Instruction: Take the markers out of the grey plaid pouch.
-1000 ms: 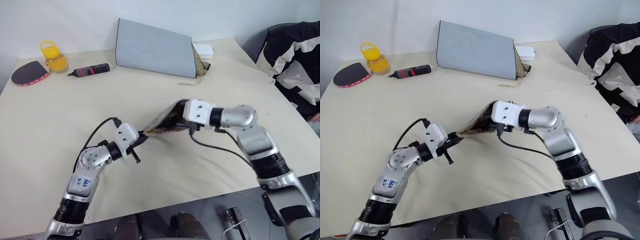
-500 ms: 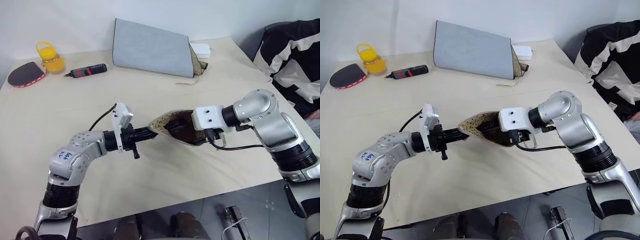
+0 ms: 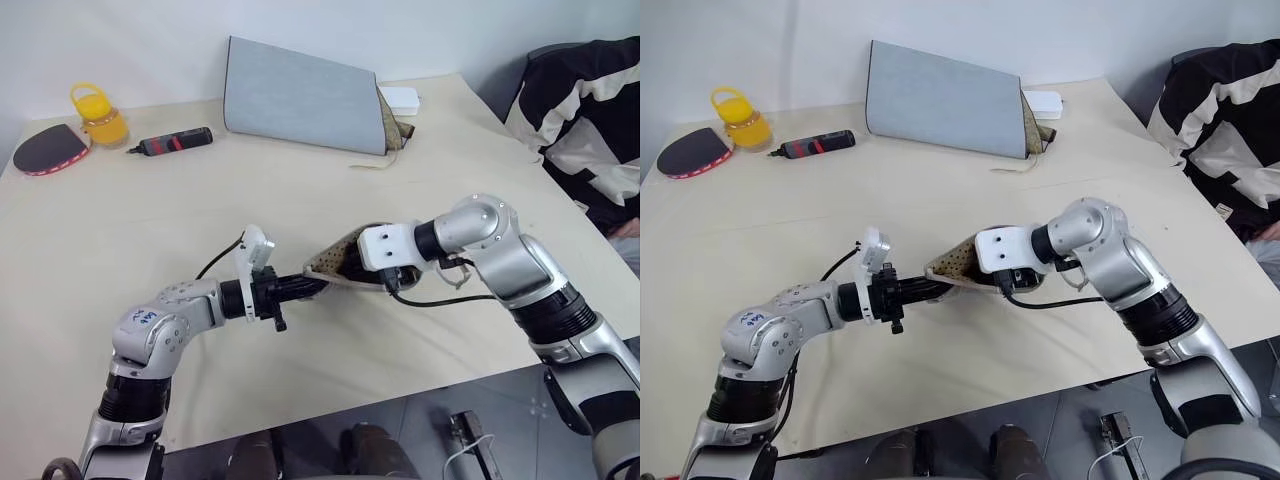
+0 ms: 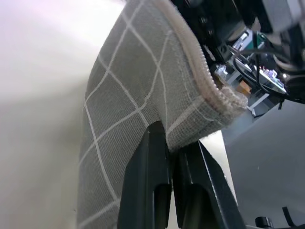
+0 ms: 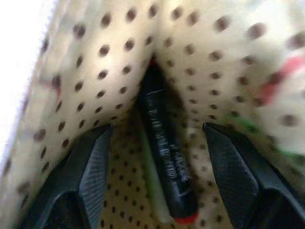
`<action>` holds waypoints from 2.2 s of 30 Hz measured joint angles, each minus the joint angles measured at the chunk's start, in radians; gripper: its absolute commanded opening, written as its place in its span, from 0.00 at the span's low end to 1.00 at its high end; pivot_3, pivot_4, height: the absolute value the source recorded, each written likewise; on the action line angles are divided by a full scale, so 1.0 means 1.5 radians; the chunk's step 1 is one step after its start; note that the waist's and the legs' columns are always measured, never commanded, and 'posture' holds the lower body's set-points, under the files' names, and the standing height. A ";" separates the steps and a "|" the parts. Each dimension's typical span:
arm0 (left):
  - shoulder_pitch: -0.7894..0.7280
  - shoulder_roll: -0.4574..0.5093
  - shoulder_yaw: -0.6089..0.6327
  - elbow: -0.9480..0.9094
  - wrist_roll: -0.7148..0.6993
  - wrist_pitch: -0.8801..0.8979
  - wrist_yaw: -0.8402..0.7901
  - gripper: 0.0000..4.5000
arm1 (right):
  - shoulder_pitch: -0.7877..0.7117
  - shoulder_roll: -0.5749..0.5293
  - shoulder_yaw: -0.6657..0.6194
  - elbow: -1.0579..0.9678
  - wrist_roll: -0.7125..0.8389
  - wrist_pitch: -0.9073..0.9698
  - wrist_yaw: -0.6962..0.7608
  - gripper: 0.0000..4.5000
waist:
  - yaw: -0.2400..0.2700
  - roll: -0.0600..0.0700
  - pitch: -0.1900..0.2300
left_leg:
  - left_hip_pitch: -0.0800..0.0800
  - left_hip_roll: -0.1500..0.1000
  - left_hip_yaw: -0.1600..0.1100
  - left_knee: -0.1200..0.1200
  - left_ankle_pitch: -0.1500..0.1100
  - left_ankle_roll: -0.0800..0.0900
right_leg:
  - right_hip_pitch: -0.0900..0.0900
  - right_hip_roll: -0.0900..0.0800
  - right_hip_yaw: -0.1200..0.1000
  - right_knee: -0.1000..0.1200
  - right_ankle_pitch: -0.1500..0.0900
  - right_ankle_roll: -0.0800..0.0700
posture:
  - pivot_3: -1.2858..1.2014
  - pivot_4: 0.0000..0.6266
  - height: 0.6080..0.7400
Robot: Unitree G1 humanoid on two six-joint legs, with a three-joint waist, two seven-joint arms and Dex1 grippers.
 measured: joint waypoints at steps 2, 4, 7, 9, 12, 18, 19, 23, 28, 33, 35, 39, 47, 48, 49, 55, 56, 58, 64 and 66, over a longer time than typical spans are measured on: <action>0.005 0.000 0.000 0.000 0.001 -0.006 0.001 0.00 | 0.003 0.003 0.002 0.000 -0.003 -0.002 -0.003 0.70 | 0.000 0.000 0.000 | 0.000 0.000 0.000 0.000 0.000 0.000 | 0.000 0.000 0.000 0.000 0.000 0.000 | 0.52 0.24 1.00; 0.013 0.000 0.000 0.000 0.001 -0.011 0.003 0.00 | 0.005 0.010 0.003 0.003 -0.009 -0.005 -0.008 0.70 | -0.001 0.000 0.000 | 0.000 0.000 0.000 0.000 0.000 0.000 | 0.000 0.000 0.000 0.000 0.000 0.000 | 0.52 0.24 1.00; 0.019 0.000 0.000 0.000 0.002 -0.016 0.010 0.00 | 0.005 0.024 0.009 0.013 -0.020 -0.016 -0.022 0.66 | -0.001 0.000 0.000 | 0.000 0.000 0.000 0.000 0.000 0.000 | 0.000 0.000 0.000 0.000 0.000 0.000 | 0.52 0.24 1.00; 0.022 0.000 0.000 0.000 0.003 -0.021 0.013 0.00 | 0.005 0.031 0.011 0.025 -0.027 -0.021 -0.030 0.57 | 0.000 0.000 0.000 | 0.000 0.000 0.000 0.000 0.000 0.000 | 0.000 0.000 0.000 0.000 0.000 0.000 | 0.52 0.24 1.00; 0.022 -0.004 0.000 0.000 0.003 -0.024 0.018 0.00 | 0.005 0.036 0.012 0.034 -0.037 -0.031 -0.039 0.45 | 0.000 0.000 0.000 | 0.000 0.000 0.000 0.000 0.000 0.000 | 0.000 0.000 0.000 0.000 0.000 0.000 | 0.52 0.24 1.00; 0.023 -0.013 -0.001 0.000 0.003 -0.025 0.027 0.00 | 0.005 0.039 0.012 0.043 -0.040 -0.043 -0.043 0.35 | -0.001 0.000 0.000 | 0.000 0.000 0.000 0.000 0.000 0.000 | 0.000 0.000 0.000 0.000 0.000 0.000 | 0.52 0.24 1.00; 0.024 -0.014 -0.001 -0.001 0.003 -0.025 0.029 0.00 | 0.005 0.039 0.012 0.044 -0.041 -0.044 -0.043 0.35 | -0.001 0.000 0.000 | 0.000 0.000 0.000 0.000 0.000 0.000 | 0.000 0.000 0.000 0.000 0.000 0.000 | 0.52 0.24 1.00; 0.024 -0.016 -0.001 -0.001 0.003 -0.025 0.033 0.00 | 0.005 0.040 0.012 0.053 -0.052 -0.062 -0.055 0.35 | -0.001 0.000 0.000 | 0.000 0.000 0.000 0.000 0.000 0.000 | 0.000 0.000 0.000 0.000 0.000 0.000 | 0.52 0.24 1.00; 0.025 -0.020 -0.001 -0.003 0.002 -0.024 0.039 0.00 | 0.005 0.044 0.013 0.068 -0.068 -0.082 -0.066 0.35 | -0.001 0.000 0.000 | 0.000 0.000 0.000 0.000 0.000 0.000 | 0.000 0.000 0.000 0.000 0.000 0.000 | 0.52 0.24 1.00; 0.025 -0.029 -0.001 -0.005 0.000 -0.019 0.053 0.00 | 0.005 0.051 0.019 0.090 -0.087 -0.106 -0.078 0.16 | -0.001 0.000 0.000 | 0.000 0.000 0.000 0.001 0.000 0.000 | 0.000 0.000 0.000 0.000 0.000 0.000 | 0.52 0.24 1.00; 0.025 -0.029 -0.001 -0.005 0.000 -0.019 0.057 0.00 | 0.005 0.052 0.019 0.092 -0.088 -0.114 -0.080 0.14 | -0.002 0.000 0.000 | 0.000 0.000 0.000 0.001 0.000 0.000 | 0.001 0.000 0.000 0.000 0.000 0.000 | 0.52 0.24 1.00; 0.025 -0.029 -0.001 -0.012 0.000 -0.019 0.061 0.00 | 0.005 0.050 0.015 0.087 -0.087 -0.110 -0.076 0.14 | -0.002 0.000 0.000 | 0.000 0.000 0.000 0.001 0.000 0.000 | 0.001 0.000 0.000 0.000 0.000 0.000 | 0.52 0.24 1.00; 0.023 -0.046 -0.004 -0.026 0.004 -0.051 0.069 0.00 | 0.018 0.009 -0.023 -0.011 -0.028 -0.018 -0.036 0.14 | 0.000 0.000 0.000 | 0.000 0.000 0.000 0.000 0.000 0.000 | 0.001 0.000 0.000 0.000 0.000 0.000 | 0.52 0.24 1.00; 0.023 -0.045 -0.010 -0.026 0.008 -0.061 0.068 0.00 | 0.025 0.009 -0.029 -0.019 -0.021 -0.003 -0.036 0.14 | -0.001 0.000 0.000 | 0.000 0.000 0.000 0.000 0.000 0.000 | 0.001 0.000 0.000 0.000 0.000 0.000 | 0.52 0.24 1.00; 0.023 -0.043 -0.016 -0.026 0.014 -0.067 0.067 0.00 | 0.032 0.008 -0.031 -0.023 -0.016 0.006 -0.036 0.14 | -0.001 0.000 0.000 | 0.000 0.000 0.000 0.000 0.000 0.000 | 0.001 0.000 0.000 0.000 0.000 0.000 | 0.52 0.24 1.00; 0.017 -0.079 -0.024 -0.007 0.026 -0.098 0.092 0.00 | 0.062 -0.008 -0.044 -0.052 0.005 0.039 -0.030 0.14 | 0.002 0.000 0.000 | 0.000 0.000 0.000 0.000 0.000 0.000 | 0.001 0.000 0.000 -0.001 0.000 0.000 | 0.52 0.24 1.00; 0.011 -0.084 -0.024 0.002 0.026 -0.101 0.094 0.00 | 0.064 -0.008 -0.047 -0.056 0.007 0.042 -0.031 0.14 | 0.002 0.000 0.000 | 0.000 0.000 0.000 0.001 0.000 0.000 | 0.001 0.000 0.000 -0.001 0.000 0.000 | 0.52 0.24 1.00; 0.006 -0.094 -0.024 0.005 0.025 -0.105 0.096 0.00 | 0.068 -0.008 -0.050 -0.056 0.007 0.039 -0.034 0.14 | 0.001 0.000 0.000 | 0.000 -0.001 0.000 0.000 0.000 0.000 | 0.001 0.000 0.000 -0.001 0.000 0.000 | 0.52 0.24 1.00; 0.008 -0.134 -0.014 0.005 0.012 -0.100 0.132 0.00 | 0.078 -0.006 -0.043 -0.057 -0.013 0.001 -0.053 0.14 | 0.000 0.000 0.000 | 0.000 0.000 0.000 0.000 0.000 0.000 | 0.001 0.000 0.000 -0.001 0.000 0.000 | 0.52 0.24 1.00; 0.015 -0.139 -0.012 0.004 0.006 -0.098 0.138 0.00 | 0.080 -0.006 -0.041 -0.058 -0.021 -0.011 -0.054 0.14 | 0.000 0.000 0.000 | 0.000 0.000 0.000 0.000 0.000 0.000 | 0.001 0.000 0.000 -0.001 0.000 0.000 | 0.52 0.24 1.00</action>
